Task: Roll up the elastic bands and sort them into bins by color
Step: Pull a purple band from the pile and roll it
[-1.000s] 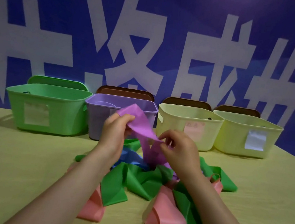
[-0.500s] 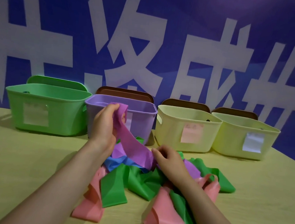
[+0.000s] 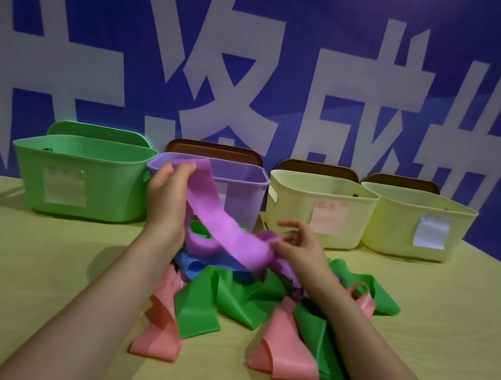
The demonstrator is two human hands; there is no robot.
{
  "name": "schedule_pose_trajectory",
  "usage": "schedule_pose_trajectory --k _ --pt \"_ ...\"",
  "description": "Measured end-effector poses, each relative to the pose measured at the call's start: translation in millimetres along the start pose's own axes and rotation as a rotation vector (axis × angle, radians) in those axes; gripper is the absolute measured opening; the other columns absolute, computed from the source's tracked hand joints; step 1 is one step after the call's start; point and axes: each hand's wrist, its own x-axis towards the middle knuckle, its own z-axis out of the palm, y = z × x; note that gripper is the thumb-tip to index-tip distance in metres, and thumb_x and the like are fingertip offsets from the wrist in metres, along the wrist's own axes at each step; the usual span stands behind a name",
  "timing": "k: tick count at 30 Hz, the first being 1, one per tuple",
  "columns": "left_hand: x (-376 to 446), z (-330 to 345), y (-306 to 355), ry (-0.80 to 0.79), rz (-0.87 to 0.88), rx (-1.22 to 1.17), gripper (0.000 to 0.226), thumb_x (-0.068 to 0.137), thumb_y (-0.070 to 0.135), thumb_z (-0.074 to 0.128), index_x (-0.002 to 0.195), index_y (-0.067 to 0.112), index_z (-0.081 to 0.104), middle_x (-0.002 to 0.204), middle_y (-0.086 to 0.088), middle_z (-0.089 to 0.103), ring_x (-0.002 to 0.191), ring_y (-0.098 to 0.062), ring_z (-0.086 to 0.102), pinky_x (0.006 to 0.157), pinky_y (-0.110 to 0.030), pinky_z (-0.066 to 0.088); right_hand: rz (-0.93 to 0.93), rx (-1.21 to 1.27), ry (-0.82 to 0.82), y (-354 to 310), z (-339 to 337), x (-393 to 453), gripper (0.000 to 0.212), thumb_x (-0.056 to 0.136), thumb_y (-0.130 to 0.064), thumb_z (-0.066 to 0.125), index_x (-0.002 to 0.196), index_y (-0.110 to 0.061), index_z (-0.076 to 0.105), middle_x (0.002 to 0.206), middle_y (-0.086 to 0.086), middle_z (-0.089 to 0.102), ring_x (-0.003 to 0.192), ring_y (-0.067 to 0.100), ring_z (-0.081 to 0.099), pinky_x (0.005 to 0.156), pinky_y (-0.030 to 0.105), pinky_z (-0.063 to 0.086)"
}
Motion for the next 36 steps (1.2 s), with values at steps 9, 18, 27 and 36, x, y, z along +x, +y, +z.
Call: schedule_pose_trajectory --k 9,18,27,36 --pt "12.9 -11.2 4.7 0.132 -0.13 -0.121 0.014 0.087 0.017 0.056 0.075 0.021 0.059 0.071 0.007 0.057 0.065 -0.008 0.054 0.056 -0.02 0.041 0.423 0.936 -0.037 -18.1 -10.0 -1.1 0.049 0.077 0.014 0.034 0.122 0.001 0.049 0.098 0.019 0.054 0.069 0.017 0.058 0.053 0.021 0.052" --pt "31.4 -26.1 -6.1 0.141 -0.205 -0.321 0.025 0.092 0.014 0.049 0.068 0.021 0.047 0.042 0.014 0.042 0.04 -0.001 0.035 0.043 -0.015 0.026 0.379 0.435 -0.07 -16.5 -4.6 -4.9 0.028 0.087 -0.005 0.065 0.113 0.002 0.065 0.082 0.013 0.065 0.051 0.013 0.06 0.042 0.02 0.049" --pt "27.9 -24.0 -4.9 0.032 -0.183 -0.353 0.014 0.093 0.015 0.049 0.088 0.018 0.062 0.071 0.008 0.066 0.073 -0.005 0.059 0.067 -0.018 0.044 0.225 -0.191 0.095 1.8 -16.6 -0.5 0.02 0.087 -0.013 0.068 0.067 -0.013 0.065 0.049 0.0 0.06 0.042 0.011 0.057 0.039 0.016 0.038" --pt "42.0 -45.1 -14.9 0.148 -0.243 -0.272 0.011 0.095 0.022 0.049 0.091 0.021 0.059 0.084 0.006 0.063 0.079 -0.008 0.057 0.073 -0.024 0.04 0.414 0.5 -0.117 -10.9 -18.1 0.6 0.008 0.089 -0.01 0.062 0.089 -0.003 0.065 0.063 0.006 0.066 0.066 0.019 0.06 0.046 0.018 0.05"
